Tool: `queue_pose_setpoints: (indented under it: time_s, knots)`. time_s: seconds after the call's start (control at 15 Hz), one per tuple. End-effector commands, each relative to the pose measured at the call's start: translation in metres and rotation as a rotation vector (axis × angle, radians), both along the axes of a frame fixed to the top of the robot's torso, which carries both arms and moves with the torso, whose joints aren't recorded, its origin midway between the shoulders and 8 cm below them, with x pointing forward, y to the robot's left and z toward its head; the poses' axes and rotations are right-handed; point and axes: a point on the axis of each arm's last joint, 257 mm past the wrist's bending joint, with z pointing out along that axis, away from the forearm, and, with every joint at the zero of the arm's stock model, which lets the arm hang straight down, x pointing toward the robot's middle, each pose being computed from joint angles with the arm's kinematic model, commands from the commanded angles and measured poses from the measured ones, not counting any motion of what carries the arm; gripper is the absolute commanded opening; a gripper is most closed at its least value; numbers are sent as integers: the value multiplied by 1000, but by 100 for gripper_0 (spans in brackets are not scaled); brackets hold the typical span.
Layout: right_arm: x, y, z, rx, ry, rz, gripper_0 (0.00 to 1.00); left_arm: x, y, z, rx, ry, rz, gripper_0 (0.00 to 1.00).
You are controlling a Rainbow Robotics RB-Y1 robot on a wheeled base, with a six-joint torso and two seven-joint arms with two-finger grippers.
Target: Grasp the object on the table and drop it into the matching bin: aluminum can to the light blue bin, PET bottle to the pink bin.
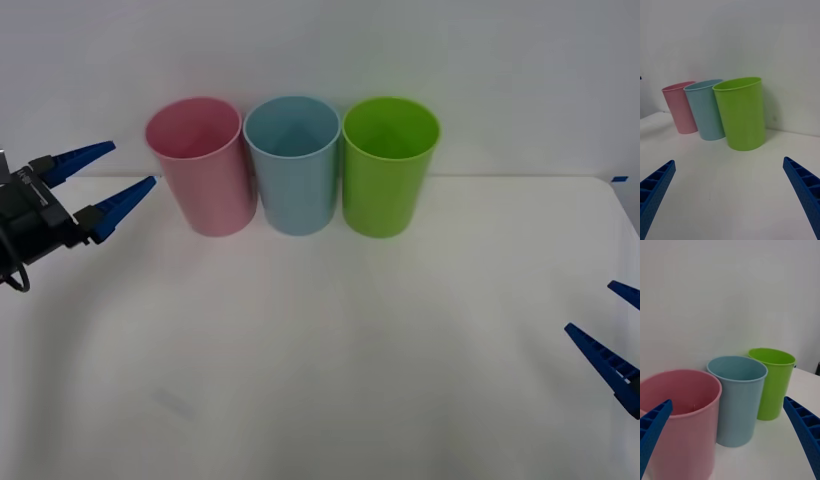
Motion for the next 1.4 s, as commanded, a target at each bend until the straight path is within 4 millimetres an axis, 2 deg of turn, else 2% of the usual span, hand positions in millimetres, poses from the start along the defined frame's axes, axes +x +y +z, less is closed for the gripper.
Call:
queue_pose_setpoints:
  time_s: [0.07, 0.33, 0.67, 1.07, 1.2, 1.4]
  knots:
    - [0, 0, 0, 0, 0, 0, 100, -25, 22, -19, 31, 23, -3, 100]
    - [0, 0, 0, 0, 0, 0, 100, -58, 48, -40, 89, 3, 16, 100]
    - [0, 0, 0, 0, 0, 0, 100, -110, 87, -58, 186, 38, 5, 100]
    - [0, 0, 0, 0, 0, 0, 100, -167, 123, -69, 264, 85, 4, 100]
    - [0, 0, 0, 0, 0, 0, 100, -182, 133, -76, 281, 118, 10, 100]
    - [0, 0, 0, 0, 0, 0, 100, -198, 134, -86, 268, 147, 7, 100]
